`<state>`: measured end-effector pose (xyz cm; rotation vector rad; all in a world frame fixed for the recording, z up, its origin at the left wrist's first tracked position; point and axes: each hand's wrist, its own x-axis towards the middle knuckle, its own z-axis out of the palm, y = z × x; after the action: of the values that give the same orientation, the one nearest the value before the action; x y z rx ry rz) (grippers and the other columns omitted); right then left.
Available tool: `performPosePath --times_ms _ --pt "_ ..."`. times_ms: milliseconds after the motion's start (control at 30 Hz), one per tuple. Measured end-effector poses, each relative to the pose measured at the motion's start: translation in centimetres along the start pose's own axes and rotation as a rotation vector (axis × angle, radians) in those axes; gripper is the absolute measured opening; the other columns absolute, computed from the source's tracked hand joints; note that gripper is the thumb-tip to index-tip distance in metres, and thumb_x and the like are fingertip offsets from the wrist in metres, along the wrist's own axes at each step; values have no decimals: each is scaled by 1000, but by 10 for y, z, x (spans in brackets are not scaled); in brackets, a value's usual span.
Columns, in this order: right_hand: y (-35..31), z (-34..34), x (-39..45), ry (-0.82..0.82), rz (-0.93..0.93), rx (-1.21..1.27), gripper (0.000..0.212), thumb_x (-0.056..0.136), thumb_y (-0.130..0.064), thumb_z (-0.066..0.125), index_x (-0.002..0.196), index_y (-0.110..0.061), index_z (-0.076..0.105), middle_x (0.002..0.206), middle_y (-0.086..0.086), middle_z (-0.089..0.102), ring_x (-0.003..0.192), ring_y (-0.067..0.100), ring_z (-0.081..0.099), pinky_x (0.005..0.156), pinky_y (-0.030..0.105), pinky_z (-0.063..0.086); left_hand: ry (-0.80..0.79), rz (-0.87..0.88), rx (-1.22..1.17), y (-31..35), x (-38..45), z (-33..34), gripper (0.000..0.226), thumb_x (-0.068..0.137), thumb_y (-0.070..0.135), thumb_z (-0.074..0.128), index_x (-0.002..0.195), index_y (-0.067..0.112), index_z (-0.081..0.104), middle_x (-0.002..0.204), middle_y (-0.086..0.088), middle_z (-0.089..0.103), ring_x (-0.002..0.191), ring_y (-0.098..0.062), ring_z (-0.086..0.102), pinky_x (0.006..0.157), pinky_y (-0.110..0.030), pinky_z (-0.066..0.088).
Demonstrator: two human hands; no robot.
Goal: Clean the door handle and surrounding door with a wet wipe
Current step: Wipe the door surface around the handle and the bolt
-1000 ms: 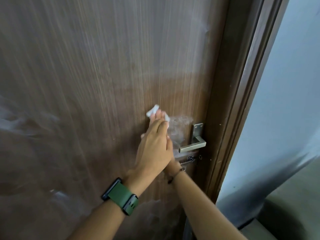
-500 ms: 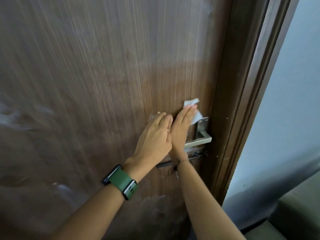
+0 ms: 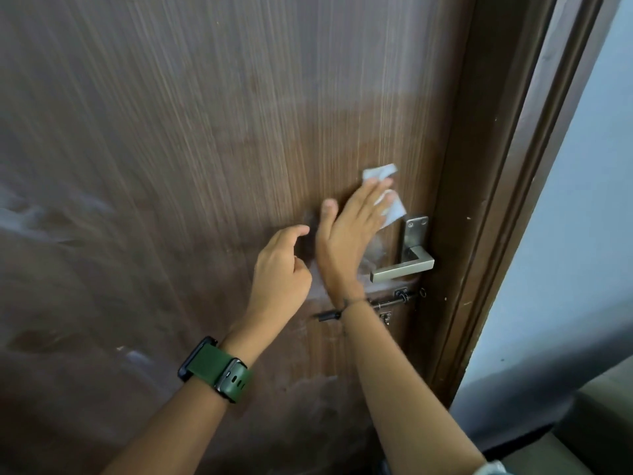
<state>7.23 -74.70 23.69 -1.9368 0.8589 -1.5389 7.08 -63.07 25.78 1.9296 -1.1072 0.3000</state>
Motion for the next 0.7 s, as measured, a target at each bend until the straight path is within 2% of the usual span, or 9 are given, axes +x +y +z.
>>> performPosePath --times_ms 67,100,167,233,333,433,500,600,700 --pt "13 9 -41 -124 -94 -65 69 96 -41 24 144 -1 -4 154 21 -9 142 35 -12 117 51 -3 24 -22 -36 0 -1 0 45 82 -8 39 121 11 52 125 -7 57 115 -17 51 92 -13 31" --pt "22 9 -54 -158 -41 -57 69 96 -41 23 145 -3 -7 153 19 -13 142 33 -15 117 52 -2 22 -28 -48 -1 -2 0 45 82 -7 38 120 11 53 124 -7 58 114 -16 51 92 -14 32" --pt "30 10 -48 -92 183 45 71 95 -41 24 144 -4 -10 154 17 -17 142 29 -17 117 52 2 8 -28 -54 -3 -3 -1 48 81 -9 37 121 14 52 127 -4 57 116 -14 49 95 -18 33" --pt "16 10 -27 -24 248 66 71 95 -41 24 144 -1 -8 154 20 -13 142 31 -15 117 52 2 2 -32 -69 -4 -5 -3 50 81 -10 38 122 15 51 127 -2 55 117 -12 48 98 -20 33" --pt "1 18 -30 -105 -108 -134 65 95 -36 24 145 0 2 153 22 -3 142 38 -4 117 51 4 68 -84 -143 -5 -6 -2 49 81 -10 39 122 15 50 123 2 56 116 -9 49 99 -20 34" --pt "24 10 -59 -329 -378 -280 65 95 -39 26 144 -8 -5 151 13 -10 141 32 -11 117 50 1 116 -218 -251 -6 -8 0 50 80 -10 41 124 13 48 126 -5 56 117 -12 50 102 -25 37" --pt "40 -2 -54 -326 -312 -277 65 97 -37 33 142 -9 -5 153 15 -5 140 32 -10 116 55 7 93 -226 -266 -8 -12 -1 55 77 -13 37 125 13 47 126 -6 56 117 -11 50 101 -23 36" --pt "23 -5 -22 -151 -199 -221 64 97 -36 31 143 -3 2 152 21 1 141 35 -4 116 54 7 83 -221 -269 -10 -13 -2 55 79 -12 36 125 17 46 126 -3 56 117 -9 50 99 -19 34" --pt "7 3 -30 -288 -403 -190 61 95 -37 23 144 -6 2 150 10 -7 141 31 -8 116 47 -1 103 -249 -291 -9 -14 -1 52 80 -10 37 124 17 48 125 -2 56 115 -8 50 99 -20 35"
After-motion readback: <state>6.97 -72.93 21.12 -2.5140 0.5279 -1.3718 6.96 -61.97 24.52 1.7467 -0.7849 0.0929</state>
